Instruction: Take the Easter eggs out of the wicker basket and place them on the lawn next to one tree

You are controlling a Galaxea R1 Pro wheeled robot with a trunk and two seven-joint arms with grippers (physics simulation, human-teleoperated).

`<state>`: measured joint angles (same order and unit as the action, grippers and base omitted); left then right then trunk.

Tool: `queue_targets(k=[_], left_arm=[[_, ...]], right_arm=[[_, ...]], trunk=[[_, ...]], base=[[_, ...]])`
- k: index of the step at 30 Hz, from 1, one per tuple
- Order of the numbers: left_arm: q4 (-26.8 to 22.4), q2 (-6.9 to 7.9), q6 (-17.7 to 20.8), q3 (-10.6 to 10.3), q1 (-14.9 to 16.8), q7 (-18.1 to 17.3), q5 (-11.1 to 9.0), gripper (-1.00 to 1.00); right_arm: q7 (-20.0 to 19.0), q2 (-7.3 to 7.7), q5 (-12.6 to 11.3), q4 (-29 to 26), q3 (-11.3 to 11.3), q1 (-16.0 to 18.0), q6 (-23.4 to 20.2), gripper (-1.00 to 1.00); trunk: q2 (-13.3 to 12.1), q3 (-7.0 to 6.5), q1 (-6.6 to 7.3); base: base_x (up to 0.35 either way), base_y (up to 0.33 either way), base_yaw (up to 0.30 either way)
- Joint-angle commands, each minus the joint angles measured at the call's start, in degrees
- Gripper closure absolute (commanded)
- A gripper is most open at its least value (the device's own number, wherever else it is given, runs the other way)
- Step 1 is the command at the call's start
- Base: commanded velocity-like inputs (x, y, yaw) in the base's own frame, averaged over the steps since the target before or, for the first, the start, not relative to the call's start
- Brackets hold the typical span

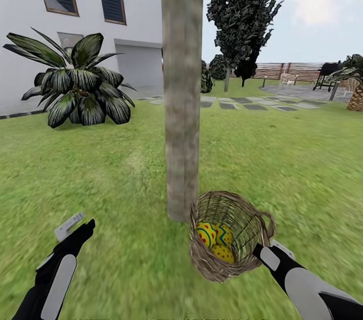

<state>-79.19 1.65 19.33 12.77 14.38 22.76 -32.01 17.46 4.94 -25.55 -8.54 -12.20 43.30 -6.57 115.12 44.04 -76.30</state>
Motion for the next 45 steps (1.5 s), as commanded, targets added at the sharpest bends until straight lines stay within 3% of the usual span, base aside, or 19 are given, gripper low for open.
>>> queue_targets(k=[1,15,19,26,28,29,30,32,33,45], left_arm=[[-0.1,0.02,0.2,0.0,0.0,0.4,-0.5,-1.00],[-0.1,-0.07,0.2,0.0,0.0,0.4,-0.4,-1.00],[-0.1,-1.07,0.2,0.0,0.0,0.4,-0.3,-1.00],[0.0,-1.15,0.4,-0.1,0.0,0.3,-0.4,-1.00],[0.5,-0.99,5.2,-0.1,0.0,-0.1,-0.8,-1.00],[1.0,-0.75,9.8,0.0,0.0,-0.9,-2.0,-1.00],[1.3,0.07,14.8,0.0,0.0,-4.7,-6.5,-1.00],[1.4,2.16,17.3,-0.1,0.0,-9.6,-11.6,-1.00],[1.4,2.55,18.2,-0.2,0.0,-10.4,-12.4,-1.00],[1.1,2.71,19.3,-0.4,0.0,-10.8,-12.6,-1.00]], right_arm=[[0.2,-0.02,0.1,-0.2,-0.4,0.0,-0.4,1.00],[0.1,-0.02,0.1,-0.2,-0.4,0.0,-0.3,1.00],[0.2,-0.03,0.1,-0.2,-0.4,0.0,-0.3,1.00],[0.1,-0.02,0.1,-0.2,-0.4,0.0,-0.3,1.00],[0.1,-0.02,0.1,-0.2,-0.4,0.0,-0.3,1.00],[0.1,-0.02,0.1,-0.2,-0.4,0.0,-0.3,1.00],[0.1,-0.02,0.1,-0.2,-0.4,0.0,-0.3,1.00],[0.1,-0.02,0.1,-0.2,-0.4,0.0,-0.3,1.00],[0.1,-0.02,0.1,-0.2,-0.4,0.0,-0.3,1.00],[0.1,-0.04,0.1,-0.2,-0.3,0.0,-0.3,1.00]], trunk=[[0.4,0.24,-0.22],[6.1,2.75,-3.29],[7.7,3.47,-4.17],[10.5,4.72,-5.71],[11.3,5.08,-6.15],[11.7,5.26,-6.37],[12.1,5.44,-6.59],[12.9,5.80,-7.03],[13.3,5.98,-7.24],[18.1,8.14,-9.88]], base=[[0.000,0.000,0.000],[0.000,0.000,0.000],[0.000,0.000,0.000],[0.000,0.000,0.000],[0.000,0.000,0.000],[0.000,0.000,0.000],[0.000,0.000,0.000],[0.000,0.000,0.000],[0.000,0.000,0.000],[0.000,0.000,0.000]])
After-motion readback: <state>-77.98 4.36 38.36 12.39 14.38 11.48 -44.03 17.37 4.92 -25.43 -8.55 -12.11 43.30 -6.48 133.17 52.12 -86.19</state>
